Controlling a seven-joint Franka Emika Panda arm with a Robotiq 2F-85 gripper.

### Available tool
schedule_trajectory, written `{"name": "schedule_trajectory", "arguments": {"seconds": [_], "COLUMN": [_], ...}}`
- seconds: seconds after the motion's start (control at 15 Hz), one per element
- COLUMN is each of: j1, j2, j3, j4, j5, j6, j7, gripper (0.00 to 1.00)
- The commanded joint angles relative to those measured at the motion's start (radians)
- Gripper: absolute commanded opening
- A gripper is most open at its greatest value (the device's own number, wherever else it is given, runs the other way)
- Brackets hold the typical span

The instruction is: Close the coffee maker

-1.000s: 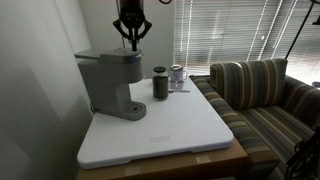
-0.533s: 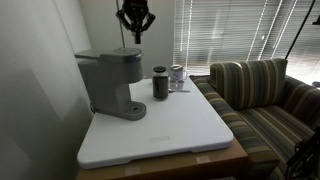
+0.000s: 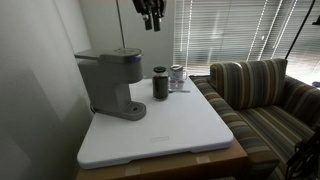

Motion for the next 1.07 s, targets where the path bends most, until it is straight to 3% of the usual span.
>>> {"name": "schedule_trajectory", "arguments": {"seconds": [0.0,0.27,0.33,0.6,0.67,1.0], "j1": [-0.012,-0.002,0.0,0.011,0.014,0.014], "j2": [-0.003,-0.014,-0.015,0.016,0.02,0.009], "j3": [0.027,0.032,0.033,0.032,0.027,0.028], "j4": [-0.004,-0.04,-0.045,-0.007,0.006,-0.013], "j5": [0.008,0.001,-0.003,-0.019,-0.007,-0.007], "j6": [-0.092,-0.172,-0.191,-0.277,-0.249,-0.245], "j7": [-0.163,-0.352,-0.399,-0.563,-0.495,-0.501], "gripper": [0.7,0.97,1.0,1.0,1.0,1.0]}}
